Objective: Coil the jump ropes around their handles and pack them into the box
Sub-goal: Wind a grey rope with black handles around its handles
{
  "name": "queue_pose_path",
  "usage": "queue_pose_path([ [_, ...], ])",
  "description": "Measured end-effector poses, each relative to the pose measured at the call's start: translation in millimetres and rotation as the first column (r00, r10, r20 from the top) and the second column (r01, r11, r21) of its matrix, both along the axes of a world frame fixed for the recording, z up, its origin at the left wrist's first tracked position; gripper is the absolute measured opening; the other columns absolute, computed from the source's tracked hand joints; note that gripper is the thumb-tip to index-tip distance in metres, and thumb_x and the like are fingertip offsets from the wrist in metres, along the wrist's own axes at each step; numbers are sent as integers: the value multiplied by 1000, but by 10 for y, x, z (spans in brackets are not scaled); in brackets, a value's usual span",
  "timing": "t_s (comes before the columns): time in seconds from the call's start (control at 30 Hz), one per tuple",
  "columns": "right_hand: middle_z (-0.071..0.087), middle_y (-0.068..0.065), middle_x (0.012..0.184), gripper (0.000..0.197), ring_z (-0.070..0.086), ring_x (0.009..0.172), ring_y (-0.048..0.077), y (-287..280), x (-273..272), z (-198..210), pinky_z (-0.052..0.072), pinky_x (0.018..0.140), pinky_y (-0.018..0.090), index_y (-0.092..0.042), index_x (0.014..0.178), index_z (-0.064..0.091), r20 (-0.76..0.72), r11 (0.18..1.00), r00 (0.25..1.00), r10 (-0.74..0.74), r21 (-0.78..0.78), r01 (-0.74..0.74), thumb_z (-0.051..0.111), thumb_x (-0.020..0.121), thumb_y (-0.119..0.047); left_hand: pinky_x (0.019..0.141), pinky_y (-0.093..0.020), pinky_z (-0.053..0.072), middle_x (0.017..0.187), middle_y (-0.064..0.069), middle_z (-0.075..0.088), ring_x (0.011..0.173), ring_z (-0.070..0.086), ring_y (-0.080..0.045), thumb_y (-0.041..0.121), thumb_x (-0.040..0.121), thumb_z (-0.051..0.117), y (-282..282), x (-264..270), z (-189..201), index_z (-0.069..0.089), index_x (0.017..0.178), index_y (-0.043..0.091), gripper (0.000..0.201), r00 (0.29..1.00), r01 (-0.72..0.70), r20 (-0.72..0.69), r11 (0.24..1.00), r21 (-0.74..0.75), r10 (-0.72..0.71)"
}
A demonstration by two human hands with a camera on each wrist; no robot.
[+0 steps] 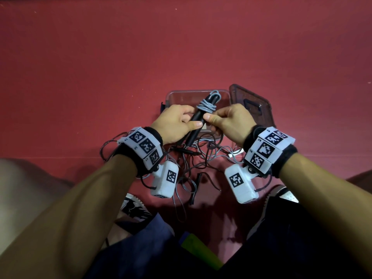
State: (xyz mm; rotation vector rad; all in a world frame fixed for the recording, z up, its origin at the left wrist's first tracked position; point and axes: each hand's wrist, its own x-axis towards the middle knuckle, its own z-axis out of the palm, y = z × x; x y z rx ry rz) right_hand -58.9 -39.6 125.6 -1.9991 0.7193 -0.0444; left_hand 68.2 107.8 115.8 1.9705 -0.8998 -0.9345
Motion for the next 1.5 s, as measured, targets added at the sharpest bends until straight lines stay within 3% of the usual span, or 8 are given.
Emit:
queue_pose_path([
  [0.1, 67, 0, 53, 44, 61, 50, 10, 14, -10, 35, 50, 60, 24, -14, 60, 69, -25, 1000, 1000, 11, -5, -11, 68, 90, -46, 75, -39, 55, 75, -5, 72, 65, 62, -16, 24, 95, 68, -1, -18, 33, 74, 96, 19, 8, 991, -22, 129, 999, 36, 17],
  [0.23, 71, 3, 69, 32, 66, 69, 20, 51, -3, 57, 52, 67, 30, -10, 70, 65, -203, 977, 966, 158, -110, -183, 69, 90, -34, 59, -24, 38, 51, 15, 44, 50, 42, -2, 29, 95, 69, 7, -71, 49, 75, 91, 24, 9, 974, -56, 225, 994, 91, 35],
  [0.43, 75, 18, 86, 29, 50, 40, -2, 131, -51, 197, 33, 42, 9, -12, 66, 62, -118, 962, 961, 249, 142, -232, 64, 93, -4, 84, -37, 58, 84, 3, 78, 85, 73, -15, 33, 93, 72, 30, -1, 82, 78, 105, 28, 15, 959, -159, 249, 983, 94, 132],
  [0.57, 72, 17, 85, 13, 61, 64, 15, 125, -17, 146, 50, 61, 30, -8, 84, 69, -190, 957, 940, 285, 9, -288, 61, 93, -12, 83, -35, 58, 87, -1, 78, 85, 72, -18, 35, 93, 71, 30, 2, 117, 78, 108, 29, 18, 943, -160, 312, 979, 123, 115],
  [0.77, 65, 1, 72, 28, 58, 68, 17, 80, -31, 189, 38, 61, 22, -14, 76, 65, -308, 893, 887, 344, -186, -410, 53, 100, -23, 80, -33, 39, 61, 11, 57, 75, 57, -23, 41, 94, 67, 19, -55, 142, 71, 122, 41, 28, 885, -21, 453, 961, 277, -112],
  [0.9, 66, 1, 67, 23, 57, 64, 16, 62, -27, 192, 33, 48, 7, -15, 81, 74, -298, 896, 895, 333, -197, -399, 62, 96, -27, 88, -34, 27, 89, 10, 70, 100, 52, -23, 45, 95, 65, 17, -40, 97, 68, 122, 47, 28, 808, 64, 531, 933, 353, -256],
  [1.23, 70, -11, 72, 13, 57, 60, -5, 61, 40, 68, 46, 70, 17, -25, 88, 73, -191, 924, 917, 351, -88, -372, 72, 86, -12, 95, -37, 25, 86, 13, 54, 118, 39, -21, 41, 93, 68, 34, -71, 107, 67, 127, 42, 34, 742, 227, 468, 838, 497, -479],
  [1.5, 71, -5, 68, 11, 67, 66, 14, -38, 38, 6, 58, 73, 37, -25, 77, 68, -76, 939, 941, 329, -76, -335, 74, 87, -28, 93, -37, 21, 98, 9, 66, 113, 35, -16, 33, 92, 72, 24, -4, 134, 71, 117, 42, 27, 779, 257, 435, 863, 436, -452],
])
